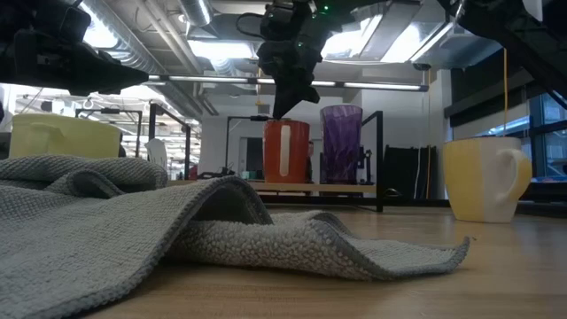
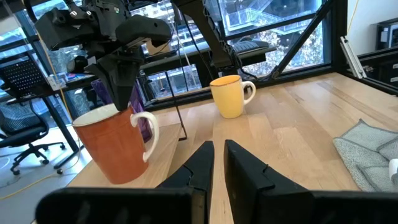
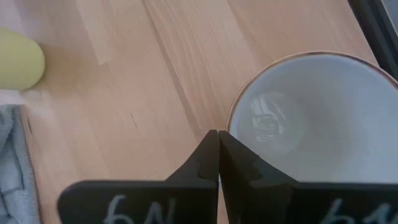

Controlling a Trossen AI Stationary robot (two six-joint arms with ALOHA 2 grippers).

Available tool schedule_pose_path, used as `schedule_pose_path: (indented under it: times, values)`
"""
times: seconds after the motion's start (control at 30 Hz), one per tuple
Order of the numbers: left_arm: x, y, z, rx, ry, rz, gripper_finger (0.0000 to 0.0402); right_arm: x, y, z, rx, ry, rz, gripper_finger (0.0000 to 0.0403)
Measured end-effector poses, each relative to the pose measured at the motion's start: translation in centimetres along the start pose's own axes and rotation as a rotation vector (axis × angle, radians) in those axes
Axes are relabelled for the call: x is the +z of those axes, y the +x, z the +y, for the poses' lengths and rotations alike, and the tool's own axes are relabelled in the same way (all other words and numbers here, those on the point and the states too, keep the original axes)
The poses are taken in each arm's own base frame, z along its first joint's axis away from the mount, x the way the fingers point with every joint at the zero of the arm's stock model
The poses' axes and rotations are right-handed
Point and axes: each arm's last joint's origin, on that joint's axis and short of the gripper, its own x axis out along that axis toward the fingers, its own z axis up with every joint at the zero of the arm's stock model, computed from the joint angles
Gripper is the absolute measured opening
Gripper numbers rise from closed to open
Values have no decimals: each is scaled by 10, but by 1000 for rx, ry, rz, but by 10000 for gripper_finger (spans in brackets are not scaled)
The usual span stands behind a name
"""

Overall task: Stack small to large cups/mugs on shelf
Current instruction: Put the orange mug on the shelf

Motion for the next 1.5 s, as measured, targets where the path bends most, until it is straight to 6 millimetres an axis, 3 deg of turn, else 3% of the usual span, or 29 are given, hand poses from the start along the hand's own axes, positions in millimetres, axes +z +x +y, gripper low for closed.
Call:
schedule_pose_path:
  times: [1.5]
  values:
    - [0,0,0,-1,0,0,33,0,0,-5,-84,26,-3,5]
